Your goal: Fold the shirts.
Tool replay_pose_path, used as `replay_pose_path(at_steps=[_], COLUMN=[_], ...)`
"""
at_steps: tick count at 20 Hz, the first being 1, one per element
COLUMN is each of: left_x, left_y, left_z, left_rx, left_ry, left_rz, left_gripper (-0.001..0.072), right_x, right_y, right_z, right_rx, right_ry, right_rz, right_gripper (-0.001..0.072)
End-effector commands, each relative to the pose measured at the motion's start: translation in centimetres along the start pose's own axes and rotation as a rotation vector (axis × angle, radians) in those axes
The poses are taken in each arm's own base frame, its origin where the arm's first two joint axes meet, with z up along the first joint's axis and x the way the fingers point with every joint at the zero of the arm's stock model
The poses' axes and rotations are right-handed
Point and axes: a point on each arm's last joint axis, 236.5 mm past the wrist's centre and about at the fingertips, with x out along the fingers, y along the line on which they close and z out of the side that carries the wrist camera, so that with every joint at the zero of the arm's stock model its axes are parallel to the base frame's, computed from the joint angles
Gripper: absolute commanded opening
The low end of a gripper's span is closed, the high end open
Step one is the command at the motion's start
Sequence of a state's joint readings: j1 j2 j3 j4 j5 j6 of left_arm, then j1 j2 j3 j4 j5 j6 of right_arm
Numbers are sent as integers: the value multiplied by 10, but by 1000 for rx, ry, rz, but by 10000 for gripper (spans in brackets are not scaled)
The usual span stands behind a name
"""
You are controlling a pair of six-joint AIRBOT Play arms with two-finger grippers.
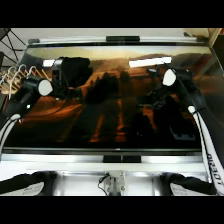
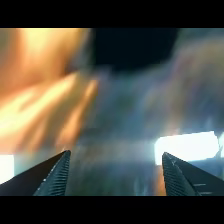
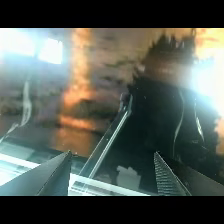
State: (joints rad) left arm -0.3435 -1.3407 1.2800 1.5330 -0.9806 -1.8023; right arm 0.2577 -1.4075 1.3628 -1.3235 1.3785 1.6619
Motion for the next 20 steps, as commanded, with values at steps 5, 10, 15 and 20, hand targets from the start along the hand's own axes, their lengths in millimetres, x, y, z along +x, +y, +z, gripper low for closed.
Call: replay_pose_path(at_steps=[5,10,15,20], left_x=[61,131,173,183], left_y=[125,163,141,129], left_z=[137,103,100,115], left_rx=[-183,-259,-224,-203], left_ry=[-73,55,1,-69], left_rz=[144,157,102,85], left_gripper=[665,675,674,87], right_x=[0,0,-1,-2], right_y=[10,10,15,24], right_z=[10,15,15,17], right_rx=[1,1,6,16], right_ry=[-43,-65,-65,-71], right_rz=[40,41,63,102], right_gripper=[630,630,630,630])
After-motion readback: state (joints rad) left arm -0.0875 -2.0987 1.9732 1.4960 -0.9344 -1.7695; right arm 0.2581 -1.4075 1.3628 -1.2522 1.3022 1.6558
